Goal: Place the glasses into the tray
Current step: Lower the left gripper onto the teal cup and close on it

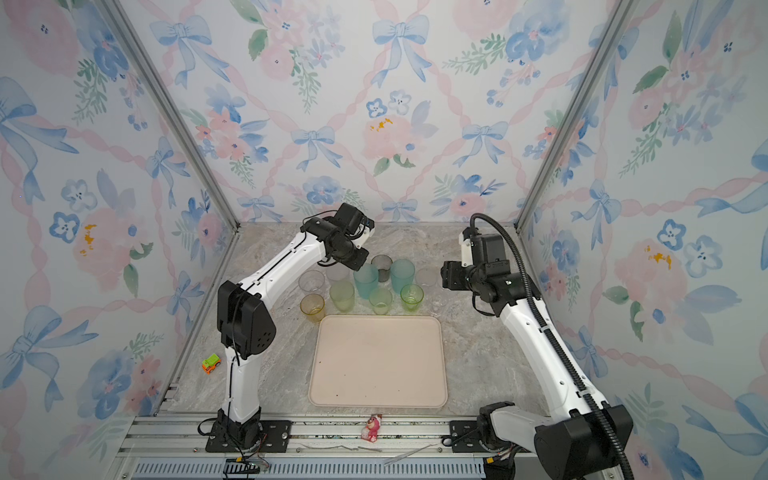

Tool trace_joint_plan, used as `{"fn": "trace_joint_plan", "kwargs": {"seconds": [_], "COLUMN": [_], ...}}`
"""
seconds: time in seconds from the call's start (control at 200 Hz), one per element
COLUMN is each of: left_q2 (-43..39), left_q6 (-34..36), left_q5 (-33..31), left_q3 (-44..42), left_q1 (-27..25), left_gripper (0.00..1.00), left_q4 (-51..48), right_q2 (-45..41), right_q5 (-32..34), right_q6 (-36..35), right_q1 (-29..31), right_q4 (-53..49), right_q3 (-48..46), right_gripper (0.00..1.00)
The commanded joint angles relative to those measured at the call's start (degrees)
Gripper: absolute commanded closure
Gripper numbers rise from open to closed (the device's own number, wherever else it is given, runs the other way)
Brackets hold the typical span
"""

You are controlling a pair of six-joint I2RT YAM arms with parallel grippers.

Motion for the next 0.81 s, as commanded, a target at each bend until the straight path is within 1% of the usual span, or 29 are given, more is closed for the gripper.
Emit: {"fn": "trace_joint_plan", "kwargs": {"seconds": [0.0, 0.35, 0.8], "left_q2": [1.89, 4.51, 7.19], "left_q6": [0.58, 1.1, 1.68], "left_q5": [0.34, -0.71, -1.29], "left_q3": [2.9, 3.93, 4.9], "left_q1": [-0.03, 0.09, 0.75], "left_gripper": [0.74, 0.74, 0.75], "left_q4": [-2.84, -4.73, -4.75], "right_q2": [-1.18, -1.33, -0.67], "right_q5": [0.21, 0.52, 0.39], "right_q6": [-0.51, -0.77, -0.98], "right_q1": [0.54, 0.54, 0.54], "right_q4": [-1.05, -0.97, -0.61], "right_q3": [1.05, 0.34, -0.27], "right_gripper": [0.3, 0.3, 0.3]}}
